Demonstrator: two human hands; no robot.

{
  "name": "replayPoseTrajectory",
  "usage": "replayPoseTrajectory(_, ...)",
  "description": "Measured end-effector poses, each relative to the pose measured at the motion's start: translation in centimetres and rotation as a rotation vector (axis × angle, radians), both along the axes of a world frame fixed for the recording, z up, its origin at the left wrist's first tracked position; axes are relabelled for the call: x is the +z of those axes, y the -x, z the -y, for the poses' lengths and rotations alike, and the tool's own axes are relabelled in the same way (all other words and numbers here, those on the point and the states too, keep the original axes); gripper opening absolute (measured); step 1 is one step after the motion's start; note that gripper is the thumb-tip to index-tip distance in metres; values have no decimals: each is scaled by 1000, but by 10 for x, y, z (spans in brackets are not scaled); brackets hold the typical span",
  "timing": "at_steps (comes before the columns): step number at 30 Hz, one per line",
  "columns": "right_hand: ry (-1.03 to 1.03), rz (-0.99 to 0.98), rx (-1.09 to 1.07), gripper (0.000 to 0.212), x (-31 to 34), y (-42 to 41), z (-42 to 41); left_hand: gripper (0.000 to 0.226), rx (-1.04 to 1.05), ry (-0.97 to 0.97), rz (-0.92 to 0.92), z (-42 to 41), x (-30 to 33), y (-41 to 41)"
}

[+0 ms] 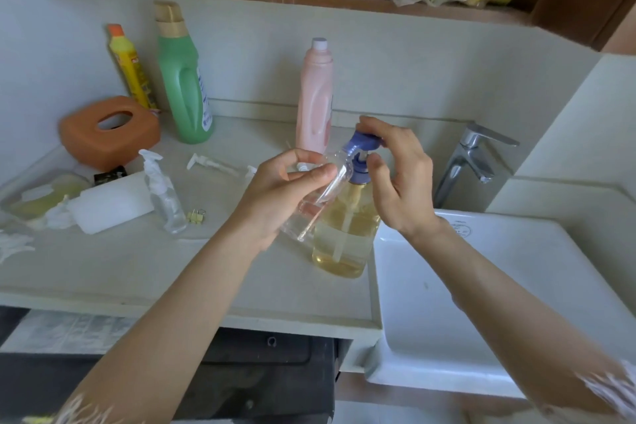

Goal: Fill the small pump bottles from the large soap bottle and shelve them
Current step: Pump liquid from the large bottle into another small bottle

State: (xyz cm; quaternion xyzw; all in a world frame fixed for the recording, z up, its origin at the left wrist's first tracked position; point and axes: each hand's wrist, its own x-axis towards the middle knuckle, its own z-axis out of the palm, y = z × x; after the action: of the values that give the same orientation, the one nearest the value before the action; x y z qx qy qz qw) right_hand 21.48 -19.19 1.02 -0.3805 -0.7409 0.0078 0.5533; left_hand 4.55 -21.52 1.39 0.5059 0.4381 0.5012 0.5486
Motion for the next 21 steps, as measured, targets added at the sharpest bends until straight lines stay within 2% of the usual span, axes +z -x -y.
replayPoseTrajectory(5, -44, -5, 44, 37, -4, -4, -1, 45, 4, -5, 13, 2, 1, 0)
replayPoseTrajectory(7, -79, -35, 49, 36, -8, -3, -2, 48, 4, -19, 1, 4, -1, 0)
replayPoseTrajectory(15, -106, -134, 29, 33, -29, 7, -16, 40, 61, 0, 24, 0, -13, -3)
replayPoseTrajectory(21, -74, -62, 71, 34, -25, 2, -13, 30, 59, 6, 32, -1, -16, -2)
